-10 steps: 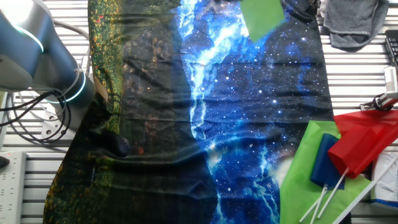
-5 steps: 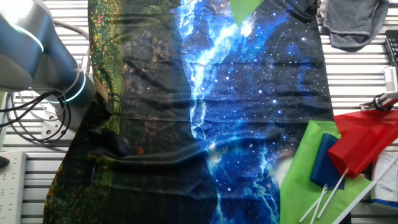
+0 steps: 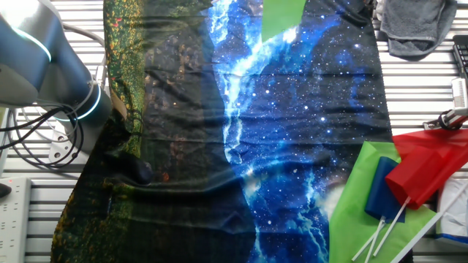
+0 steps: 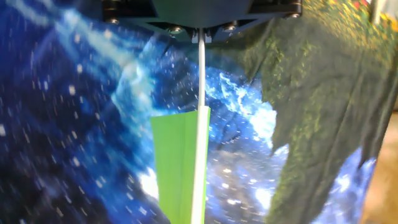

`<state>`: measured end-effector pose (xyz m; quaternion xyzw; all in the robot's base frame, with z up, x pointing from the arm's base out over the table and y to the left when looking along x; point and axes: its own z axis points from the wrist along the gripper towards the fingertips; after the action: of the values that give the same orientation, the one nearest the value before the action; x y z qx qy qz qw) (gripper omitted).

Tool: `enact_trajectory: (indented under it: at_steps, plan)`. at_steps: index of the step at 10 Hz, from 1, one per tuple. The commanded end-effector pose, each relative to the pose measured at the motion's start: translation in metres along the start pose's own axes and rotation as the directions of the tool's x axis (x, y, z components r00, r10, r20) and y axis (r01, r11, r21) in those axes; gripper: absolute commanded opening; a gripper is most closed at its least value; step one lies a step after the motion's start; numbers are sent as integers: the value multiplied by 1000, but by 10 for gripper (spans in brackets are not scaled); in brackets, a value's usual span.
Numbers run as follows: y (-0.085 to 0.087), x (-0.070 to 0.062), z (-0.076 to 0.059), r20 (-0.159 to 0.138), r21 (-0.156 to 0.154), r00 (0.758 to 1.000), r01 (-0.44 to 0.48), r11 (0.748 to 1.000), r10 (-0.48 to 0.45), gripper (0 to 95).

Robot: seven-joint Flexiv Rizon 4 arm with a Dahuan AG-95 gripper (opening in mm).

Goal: Wave the flag

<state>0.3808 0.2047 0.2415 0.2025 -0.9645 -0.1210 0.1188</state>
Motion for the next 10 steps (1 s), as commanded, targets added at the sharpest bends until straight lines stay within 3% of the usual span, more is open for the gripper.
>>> enact_trajectory:
  at_steps: [1,3,5,7,9,10]
  plan:
    - [-43,21,2,-5,-4,998,-68,998,68,0]
    - [-71,28,-1,13,-1,999,-33,999,33,0]
    - [-91,29,-10,99,33,994,-38,999,35,0]
    - [-110,26,-21,160,62,987,-34,998,23,0]
    - [-124,27,-30,206,91,979,-18,996,-1,0]
    - [-128,27,-32,215,96,977,-11,995,-10,0]
